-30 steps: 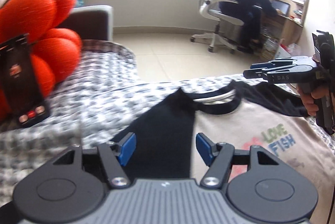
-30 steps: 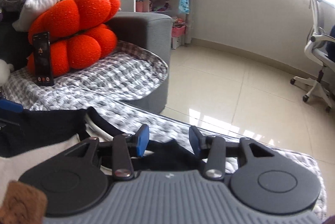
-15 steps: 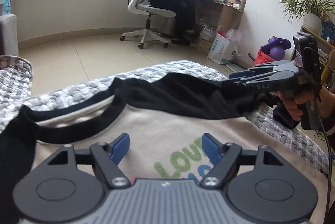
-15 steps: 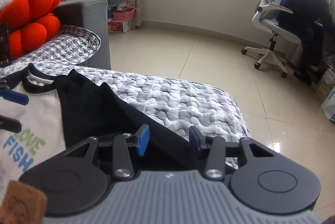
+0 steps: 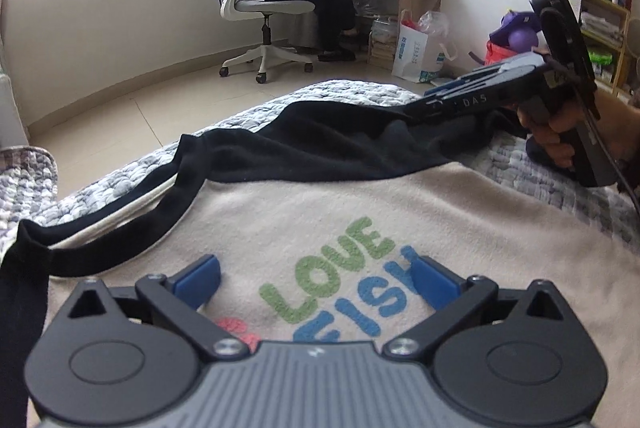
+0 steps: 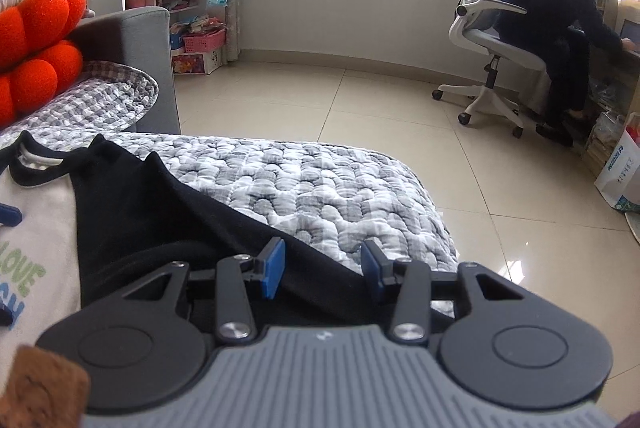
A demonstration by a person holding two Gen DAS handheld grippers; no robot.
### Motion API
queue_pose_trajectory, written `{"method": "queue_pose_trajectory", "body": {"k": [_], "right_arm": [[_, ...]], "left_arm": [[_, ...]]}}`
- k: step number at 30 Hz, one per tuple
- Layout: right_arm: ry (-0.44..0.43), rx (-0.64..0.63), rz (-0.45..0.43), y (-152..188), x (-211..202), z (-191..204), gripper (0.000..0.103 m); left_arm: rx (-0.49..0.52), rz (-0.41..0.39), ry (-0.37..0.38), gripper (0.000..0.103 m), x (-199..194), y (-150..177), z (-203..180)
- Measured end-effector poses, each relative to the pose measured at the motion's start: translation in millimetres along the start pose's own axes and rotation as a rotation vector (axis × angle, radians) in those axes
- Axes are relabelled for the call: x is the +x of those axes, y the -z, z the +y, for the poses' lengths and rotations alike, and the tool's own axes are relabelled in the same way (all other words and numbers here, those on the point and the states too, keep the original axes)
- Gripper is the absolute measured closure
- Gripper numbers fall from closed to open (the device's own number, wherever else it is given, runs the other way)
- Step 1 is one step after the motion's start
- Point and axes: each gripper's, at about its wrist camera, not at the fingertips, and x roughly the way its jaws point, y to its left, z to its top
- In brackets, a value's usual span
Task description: Fold clothes
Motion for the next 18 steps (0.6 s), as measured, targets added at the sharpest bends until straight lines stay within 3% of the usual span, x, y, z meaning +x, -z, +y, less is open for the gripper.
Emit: {"method": "queue_pose_trajectory", "body": {"k": [18], "right_arm": [[0.002,0.05,-0.025,2.7,-0.4,-2.4,0.058]], "left_arm": [[-0.02,0.003,0.014,0.0,-1.4,1.1,2.9]]}}
